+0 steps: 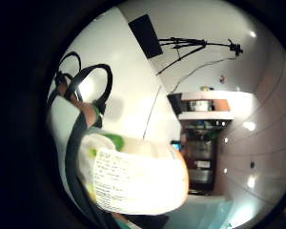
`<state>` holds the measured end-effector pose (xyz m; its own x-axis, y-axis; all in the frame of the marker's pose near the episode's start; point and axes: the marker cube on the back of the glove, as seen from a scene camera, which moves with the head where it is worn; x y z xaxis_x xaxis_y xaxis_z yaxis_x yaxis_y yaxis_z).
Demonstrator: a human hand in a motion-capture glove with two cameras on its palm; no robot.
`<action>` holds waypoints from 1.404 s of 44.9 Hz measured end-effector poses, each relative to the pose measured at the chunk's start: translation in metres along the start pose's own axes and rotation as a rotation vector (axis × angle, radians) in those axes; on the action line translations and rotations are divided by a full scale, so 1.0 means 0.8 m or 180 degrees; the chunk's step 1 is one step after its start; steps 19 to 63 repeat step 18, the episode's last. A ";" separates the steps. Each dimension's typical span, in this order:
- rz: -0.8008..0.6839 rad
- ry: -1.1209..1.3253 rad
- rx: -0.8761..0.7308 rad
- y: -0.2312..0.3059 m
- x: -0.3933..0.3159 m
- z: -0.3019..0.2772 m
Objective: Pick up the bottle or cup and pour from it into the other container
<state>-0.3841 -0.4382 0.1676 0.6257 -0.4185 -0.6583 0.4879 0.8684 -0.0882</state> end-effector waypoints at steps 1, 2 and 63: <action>-0.0010 0.0018 -0.0008 -0.001 -0.002 0.000; -0.0020 0.0028 -0.0013 -0.002 -0.003 0.000; 0.0042 -0.0106 -0.0047 0.005 0.004 0.003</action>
